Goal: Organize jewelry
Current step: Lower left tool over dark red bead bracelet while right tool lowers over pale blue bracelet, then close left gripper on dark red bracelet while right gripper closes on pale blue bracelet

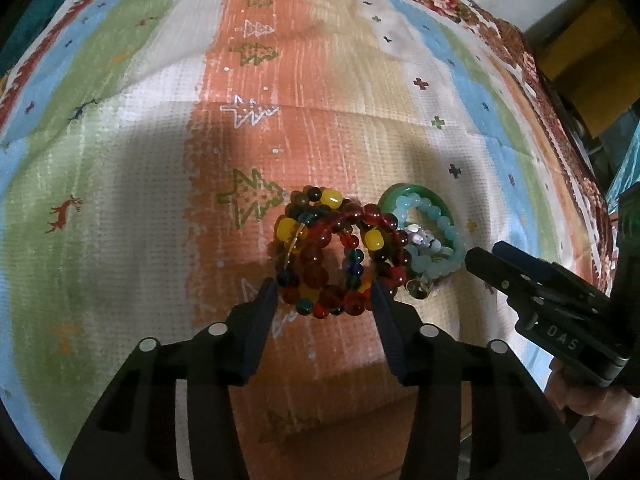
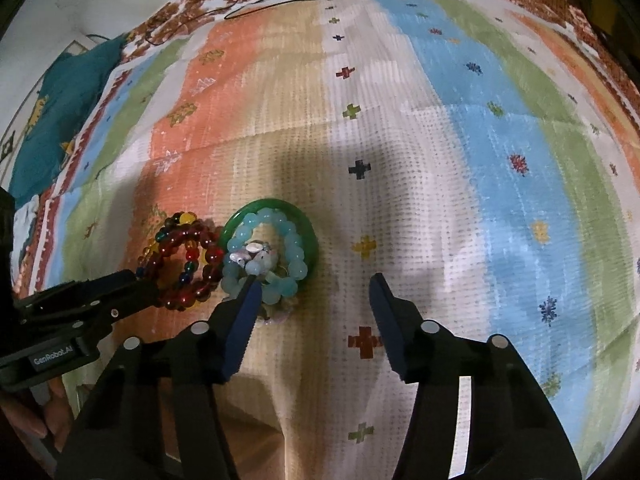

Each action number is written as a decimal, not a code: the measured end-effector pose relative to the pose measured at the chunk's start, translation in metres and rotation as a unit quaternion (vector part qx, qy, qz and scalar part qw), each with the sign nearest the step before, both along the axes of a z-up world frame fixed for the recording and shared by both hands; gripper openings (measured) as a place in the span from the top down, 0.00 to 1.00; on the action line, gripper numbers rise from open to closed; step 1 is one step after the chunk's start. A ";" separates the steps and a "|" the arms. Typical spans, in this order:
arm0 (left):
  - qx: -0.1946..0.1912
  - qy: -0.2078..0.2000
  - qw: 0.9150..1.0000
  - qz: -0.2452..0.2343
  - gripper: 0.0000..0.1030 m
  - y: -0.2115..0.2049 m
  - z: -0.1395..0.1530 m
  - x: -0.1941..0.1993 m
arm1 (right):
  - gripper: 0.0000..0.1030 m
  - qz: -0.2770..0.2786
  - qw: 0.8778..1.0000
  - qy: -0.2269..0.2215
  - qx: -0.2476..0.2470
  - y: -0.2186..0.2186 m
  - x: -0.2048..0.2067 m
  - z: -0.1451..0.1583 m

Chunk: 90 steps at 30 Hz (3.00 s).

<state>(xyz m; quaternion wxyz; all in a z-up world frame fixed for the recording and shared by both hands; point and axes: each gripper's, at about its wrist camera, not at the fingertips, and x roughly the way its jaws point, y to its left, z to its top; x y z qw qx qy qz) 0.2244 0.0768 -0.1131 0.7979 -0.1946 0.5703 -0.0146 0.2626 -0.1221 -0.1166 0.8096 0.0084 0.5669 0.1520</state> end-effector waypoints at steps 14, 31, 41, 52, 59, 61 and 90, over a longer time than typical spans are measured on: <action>-0.007 0.004 1.000 0.002 0.62 0.002 -0.004 0.004 | 0.70 0.000 1.000 0.014 0.010 0.008 0.015 -0.013; 0.002 -0.013 1.000 -0.004 0.61 -0.003 0.007 0.001 | 0.87 0.014 1.000 0.012 0.007 0.011 0.014 -0.011; 0.009 0.004 1.000 -0.002 0.61 -0.004 -0.004 0.001 | 0.88 0.022 1.000 0.012 0.002 0.011 0.012 -0.009; 0.010 0.008 1.000 0.003 0.75 0.001 -0.007 -0.001 | 0.88 0.025 1.000 0.008 0.002 0.011 0.011 -0.007; 0.021 -0.005 1.000 0.005 0.68 0.004 0.002 -0.004 | 0.88 0.025 1.000 0.009 0.001 0.011 0.011 -0.006; 0.015 -0.008 1.000 0.006 0.68 0.006 0.005 -0.004 | 0.88 0.025 1.000 0.009 0.001 0.011 0.012 -0.007; 0.060 0.014 0.998 -0.016 0.79 -0.010 -0.001 -0.003 | 0.88 0.035 0.999 0.008 -0.010 0.014 0.011 -0.009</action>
